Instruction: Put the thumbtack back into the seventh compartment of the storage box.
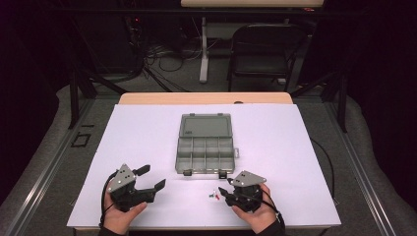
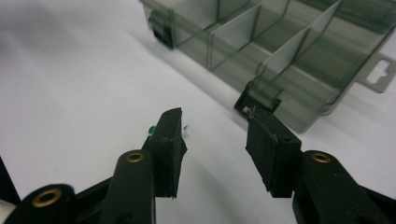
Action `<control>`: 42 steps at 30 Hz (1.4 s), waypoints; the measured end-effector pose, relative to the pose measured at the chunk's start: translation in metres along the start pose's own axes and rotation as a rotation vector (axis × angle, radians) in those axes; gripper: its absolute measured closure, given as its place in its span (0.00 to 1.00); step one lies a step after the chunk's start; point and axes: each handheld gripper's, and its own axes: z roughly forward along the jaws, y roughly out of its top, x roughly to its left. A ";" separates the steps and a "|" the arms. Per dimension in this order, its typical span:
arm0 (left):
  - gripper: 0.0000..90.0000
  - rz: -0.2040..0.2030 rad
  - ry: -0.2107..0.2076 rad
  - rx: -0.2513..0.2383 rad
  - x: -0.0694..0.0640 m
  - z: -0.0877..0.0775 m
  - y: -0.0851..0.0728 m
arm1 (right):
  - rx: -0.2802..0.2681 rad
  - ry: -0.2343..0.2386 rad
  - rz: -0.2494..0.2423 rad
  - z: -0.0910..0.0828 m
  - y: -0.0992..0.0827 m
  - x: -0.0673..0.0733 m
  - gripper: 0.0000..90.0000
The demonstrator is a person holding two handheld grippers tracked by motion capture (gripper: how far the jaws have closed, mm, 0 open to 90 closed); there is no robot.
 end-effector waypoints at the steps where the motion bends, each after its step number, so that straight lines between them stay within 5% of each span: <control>1: 0.25 0.000 -0.001 0.000 0.000 0.000 0.000 | 0.004 -0.002 -0.005 0.002 -0.002 0.002 0.62; 11: 0.25 -0.005 -0.006 0.012 0.001 -0.001 -0.003 | 0.035 0.056 0.058 0.015 -0.003 0.007 0.74; 30: 0.25 -0.012 0.011 0.010 0.003 -0.006 -0.005 | 0.104 0.060 0.033 0.028 -0.006 0.016 0.89; 42: 0.25 -0.018 0.019 0.003 0.004 -0.007 -0.005 | 0.098 0.068 0.049 0.023 -0.009 0.015 0.92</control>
